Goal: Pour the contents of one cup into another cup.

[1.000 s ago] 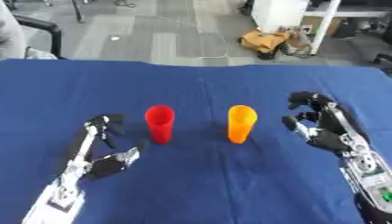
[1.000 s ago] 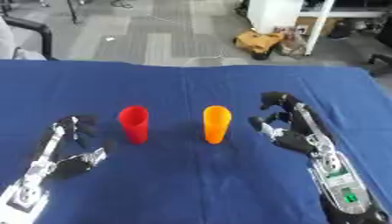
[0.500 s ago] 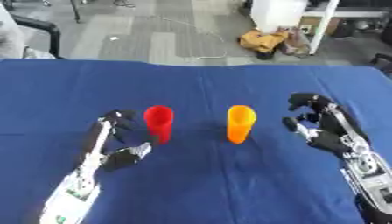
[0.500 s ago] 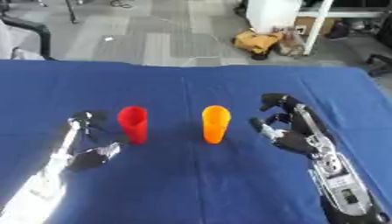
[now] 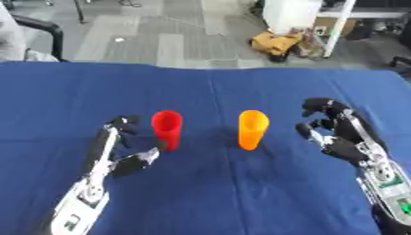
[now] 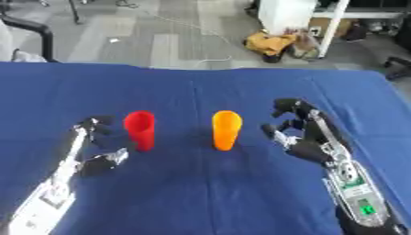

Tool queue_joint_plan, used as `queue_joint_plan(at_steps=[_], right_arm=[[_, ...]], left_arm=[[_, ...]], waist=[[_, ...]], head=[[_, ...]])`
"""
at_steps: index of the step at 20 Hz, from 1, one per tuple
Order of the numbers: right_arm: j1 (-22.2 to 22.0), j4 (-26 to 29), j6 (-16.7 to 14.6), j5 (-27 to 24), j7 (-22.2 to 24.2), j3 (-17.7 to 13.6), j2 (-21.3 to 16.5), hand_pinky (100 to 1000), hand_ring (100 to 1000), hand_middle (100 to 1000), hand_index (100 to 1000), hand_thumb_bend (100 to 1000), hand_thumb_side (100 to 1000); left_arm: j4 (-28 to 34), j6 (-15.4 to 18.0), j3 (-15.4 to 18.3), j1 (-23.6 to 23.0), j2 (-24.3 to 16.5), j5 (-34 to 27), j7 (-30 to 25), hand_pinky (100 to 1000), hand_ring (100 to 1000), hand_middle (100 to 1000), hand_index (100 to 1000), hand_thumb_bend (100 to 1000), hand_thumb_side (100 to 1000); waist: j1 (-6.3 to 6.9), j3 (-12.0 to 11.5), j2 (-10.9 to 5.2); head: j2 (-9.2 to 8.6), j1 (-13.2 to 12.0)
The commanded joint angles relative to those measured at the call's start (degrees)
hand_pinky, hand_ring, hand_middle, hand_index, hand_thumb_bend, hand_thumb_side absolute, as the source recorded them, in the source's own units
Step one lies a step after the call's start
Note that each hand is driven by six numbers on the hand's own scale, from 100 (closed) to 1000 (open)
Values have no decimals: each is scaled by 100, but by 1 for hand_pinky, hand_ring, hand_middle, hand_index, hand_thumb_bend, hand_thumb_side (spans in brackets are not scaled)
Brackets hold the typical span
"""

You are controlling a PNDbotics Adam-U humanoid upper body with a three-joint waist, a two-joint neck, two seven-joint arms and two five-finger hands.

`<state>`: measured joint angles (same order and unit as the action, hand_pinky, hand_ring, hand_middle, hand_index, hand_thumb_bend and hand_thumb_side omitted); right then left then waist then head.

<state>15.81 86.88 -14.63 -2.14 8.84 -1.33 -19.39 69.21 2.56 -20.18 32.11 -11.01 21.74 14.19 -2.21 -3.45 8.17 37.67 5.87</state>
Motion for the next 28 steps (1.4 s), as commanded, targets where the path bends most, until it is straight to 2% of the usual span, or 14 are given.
queue_joint_plan(at_steps=[1,10,28], right_arm=[[69,65,-10,-5,12,-7,-90,502,852,567,779,498,330],[76,67,-19,-7,27,3,-73,503,852,567,779,496,327],[99,64,-31,-17,63,9,-45,503,853,568,779,500,327]], left_arm=[[-110,32,19,164,18,27,-20,476,652,696,810,570,385],[-415,117,46,400,39,54,-86,477,651,696,811,574,386],[-605,181,45,715,7,142,-176,480,649,691,808,576,382]], waist=[[0,20,-58],[-28,84,-29],[-44,234,27]], head=[[-19,-20],[-36,-39],[-56,-57]])
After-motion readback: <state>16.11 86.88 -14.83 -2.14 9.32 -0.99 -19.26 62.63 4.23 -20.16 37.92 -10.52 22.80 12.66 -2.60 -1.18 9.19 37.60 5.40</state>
